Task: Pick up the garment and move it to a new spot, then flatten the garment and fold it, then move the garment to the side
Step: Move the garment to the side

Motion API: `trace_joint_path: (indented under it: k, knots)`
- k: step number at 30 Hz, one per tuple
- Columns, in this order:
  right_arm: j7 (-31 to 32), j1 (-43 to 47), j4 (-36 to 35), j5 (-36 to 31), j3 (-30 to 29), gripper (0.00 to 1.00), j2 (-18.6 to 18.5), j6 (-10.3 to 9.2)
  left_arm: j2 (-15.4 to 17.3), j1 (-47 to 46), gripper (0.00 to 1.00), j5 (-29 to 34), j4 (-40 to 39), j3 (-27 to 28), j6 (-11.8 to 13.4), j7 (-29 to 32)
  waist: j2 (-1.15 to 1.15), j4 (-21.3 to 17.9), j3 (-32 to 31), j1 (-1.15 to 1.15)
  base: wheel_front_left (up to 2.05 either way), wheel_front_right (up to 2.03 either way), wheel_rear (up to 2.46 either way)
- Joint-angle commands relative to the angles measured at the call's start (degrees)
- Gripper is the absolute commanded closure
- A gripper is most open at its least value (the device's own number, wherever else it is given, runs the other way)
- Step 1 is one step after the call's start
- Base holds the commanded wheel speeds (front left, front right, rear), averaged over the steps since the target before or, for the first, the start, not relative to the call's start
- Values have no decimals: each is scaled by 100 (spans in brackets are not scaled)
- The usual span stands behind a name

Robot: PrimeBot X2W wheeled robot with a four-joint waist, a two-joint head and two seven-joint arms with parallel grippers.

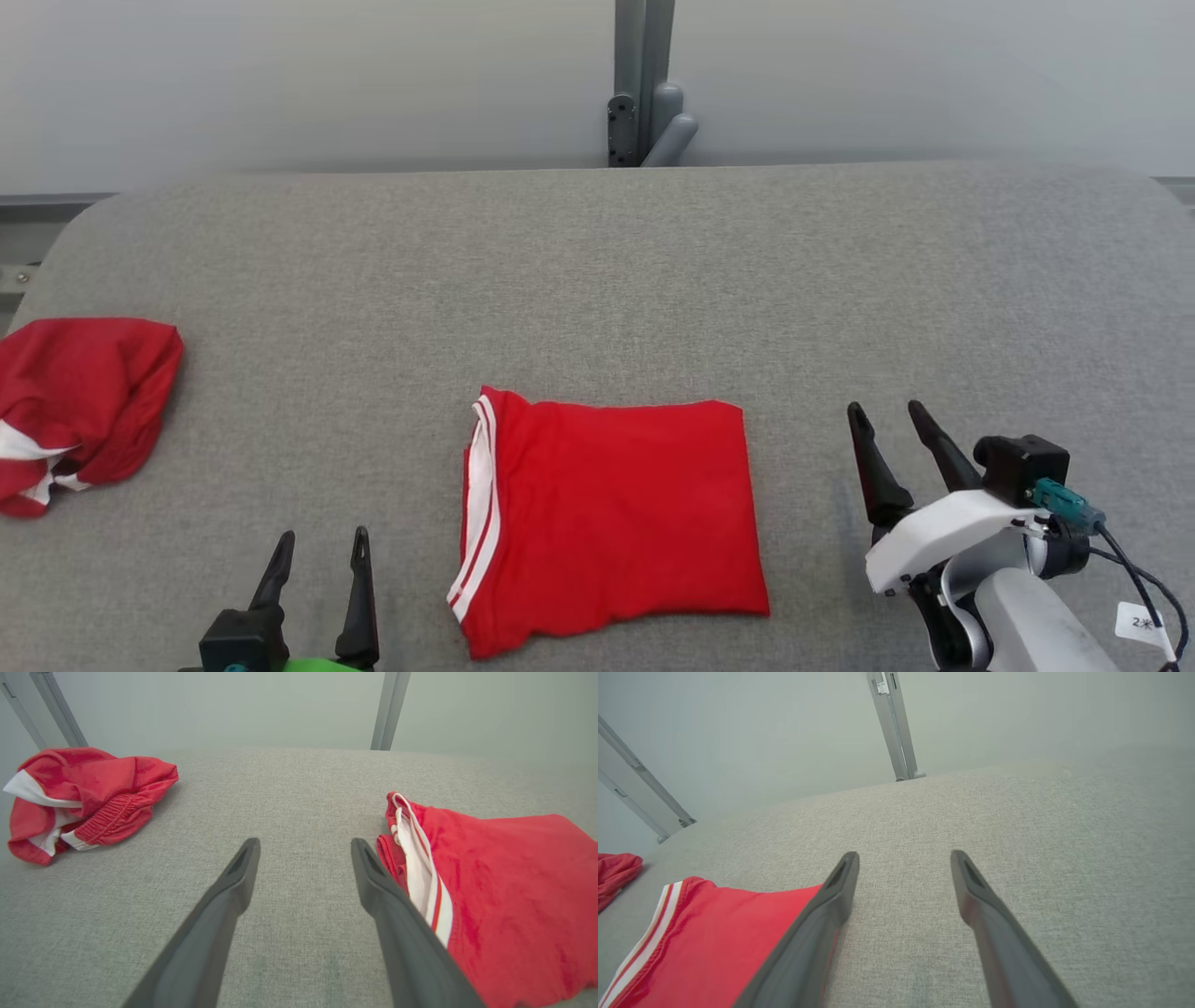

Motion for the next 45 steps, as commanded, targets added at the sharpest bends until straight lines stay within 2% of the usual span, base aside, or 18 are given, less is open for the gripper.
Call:
trace_joint_path:
  k: [1, 5, 12, 23, 31, 40, 45]
  knots:
    - [-15, 128, -113, -123, -61, 0, -9, 1, 17, -31, 0, -3, -32, 24, 23, 1, 0, -253, -105, 0, 0, 0, 0]
    - [-14, 407, -694, -639, -330, 0, 70, 1, 18, -2, 0, -32, -74, 115, 74, 1, 0, -456, -162, 0, 0, 0, 0]
    - [-15, 962, -1331, -1068, -622, 0, 232, 1, 18, 137, 0, -99, -141, 289, 99, 1, 0, -659, -244, 0, 0, 0, 0]
    - [-15, 1313, -1421, -1220, -547, 0, 348, 1, 18, 270, 0, 22, -202, 348, 27, 1, 0, -658, -266, 0, 0, 0, 0]
    - [-15, 1122, -1169, -1038, -237, 0, 367, 1, 19, 140, 0, -61, -157, 166, 11, 1, 0, -300, -79, 0, 0, 0, 0]
    - [-14, 501, -143, -441, 512, 0, 367, 1, 19, 78, 0, -26, -21, -45, -43, 1, 0, 456, 180, 0, 0, 0, 0]
    - [-15, 140, 447, -239, 551, 0, 362, 1, 18, 34, 0, -4, -11, 8, -72, 1, 0, 763, 305, 0, 0, 0, 0]
